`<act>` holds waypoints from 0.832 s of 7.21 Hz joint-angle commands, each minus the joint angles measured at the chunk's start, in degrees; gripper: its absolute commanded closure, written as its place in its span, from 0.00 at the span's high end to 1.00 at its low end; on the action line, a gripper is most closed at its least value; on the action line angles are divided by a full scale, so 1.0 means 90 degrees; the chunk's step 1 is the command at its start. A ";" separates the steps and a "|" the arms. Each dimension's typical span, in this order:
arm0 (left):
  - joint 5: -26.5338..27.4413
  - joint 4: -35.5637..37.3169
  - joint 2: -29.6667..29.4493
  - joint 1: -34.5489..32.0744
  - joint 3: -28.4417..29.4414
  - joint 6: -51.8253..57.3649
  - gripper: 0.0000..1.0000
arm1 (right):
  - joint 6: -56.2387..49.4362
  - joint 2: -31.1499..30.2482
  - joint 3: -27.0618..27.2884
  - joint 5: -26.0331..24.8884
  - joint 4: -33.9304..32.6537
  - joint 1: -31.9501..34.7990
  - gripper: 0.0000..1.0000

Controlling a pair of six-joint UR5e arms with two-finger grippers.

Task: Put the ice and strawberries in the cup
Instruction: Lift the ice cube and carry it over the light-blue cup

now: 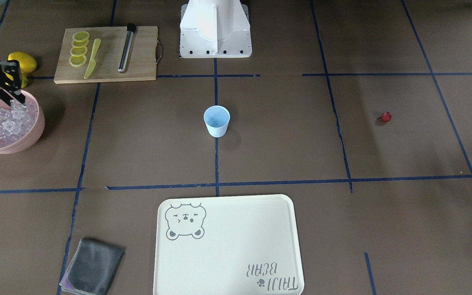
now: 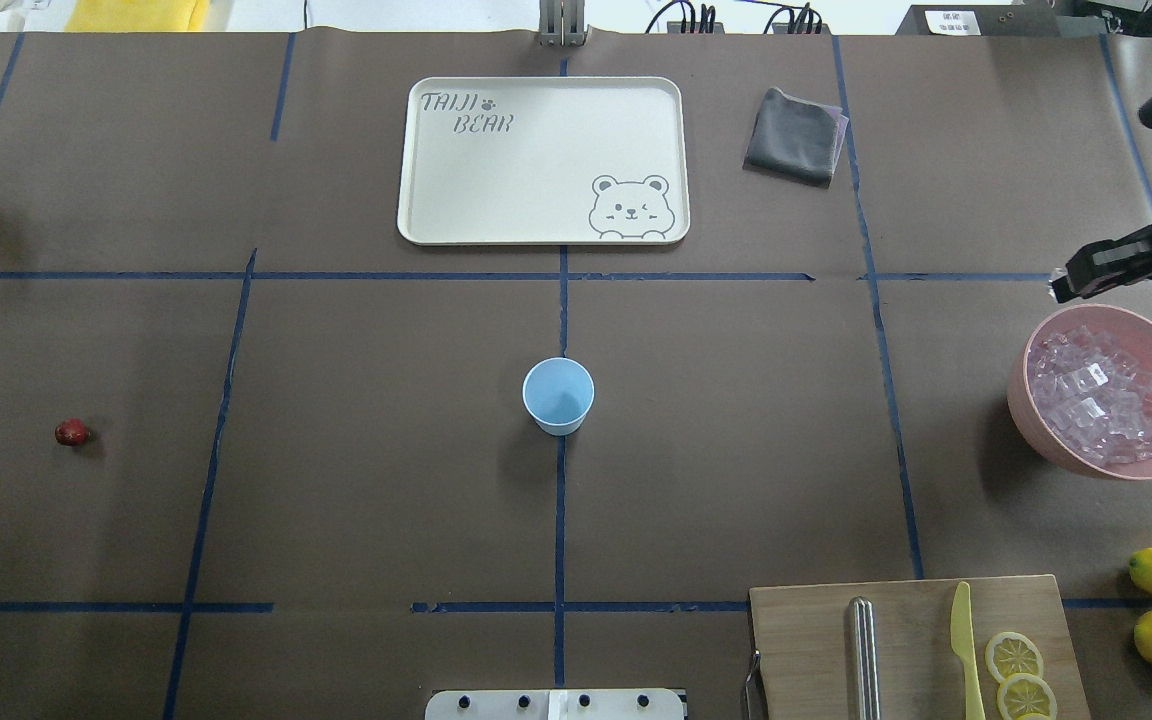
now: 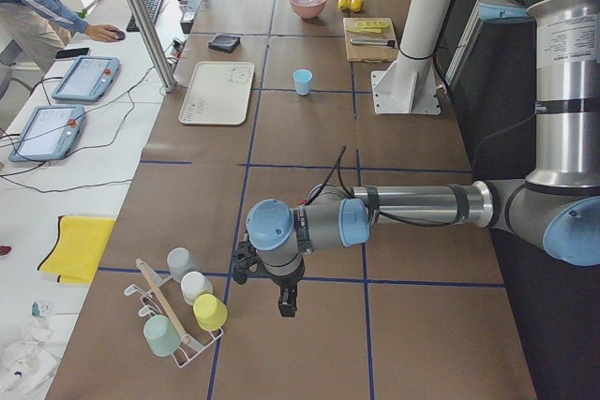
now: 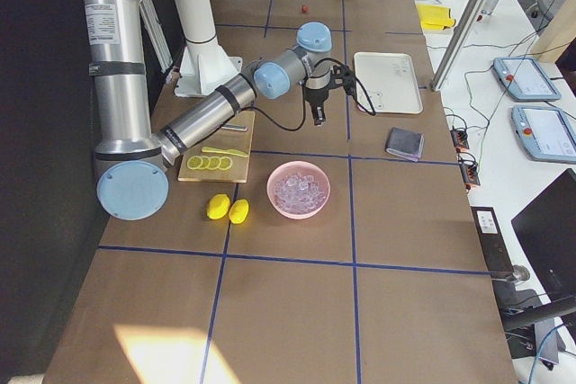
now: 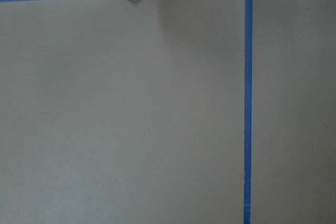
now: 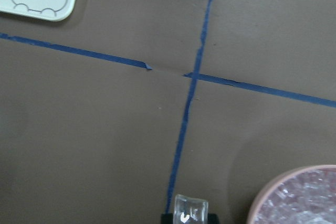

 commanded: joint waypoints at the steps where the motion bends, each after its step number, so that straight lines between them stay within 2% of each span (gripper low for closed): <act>1: -0.0007 0.0000 0.0002 0.0004 -0.0007 0.0010 1.00 | 0.1361 0.1166 -0.0066 -0.0426 -0.0390 -0.1233 0.00; 2: 0.0002 -0.0009 0.0002 0.0004 0.0002 0.0010 1.00 | 0.2045 0.1887 -0.0318 -0.1241 -0.0643 -0.2022 0.00; 3: 0.0002 -0.0010 0.0002 0.0004 0.0002 0.0010 1.00 | 0.2651 0.2600 -0.0746 -0.1703 -0.0733 -0.2533 0.00; 5: 0.0002 -0.0010 0.0002 0.0004 0.0002 0.0010 1.00 | 0.3503 0.3870 -0.1770 -0.2300 -0.0714 -0.3083 0.00; 6: 0.0002 -0.0010 -0.0008 0.0004 0.0002 0.0010 1.00 | 0.3777 0.4186 -0.2076 -0.2468 -0.0705 -0.3278 0.00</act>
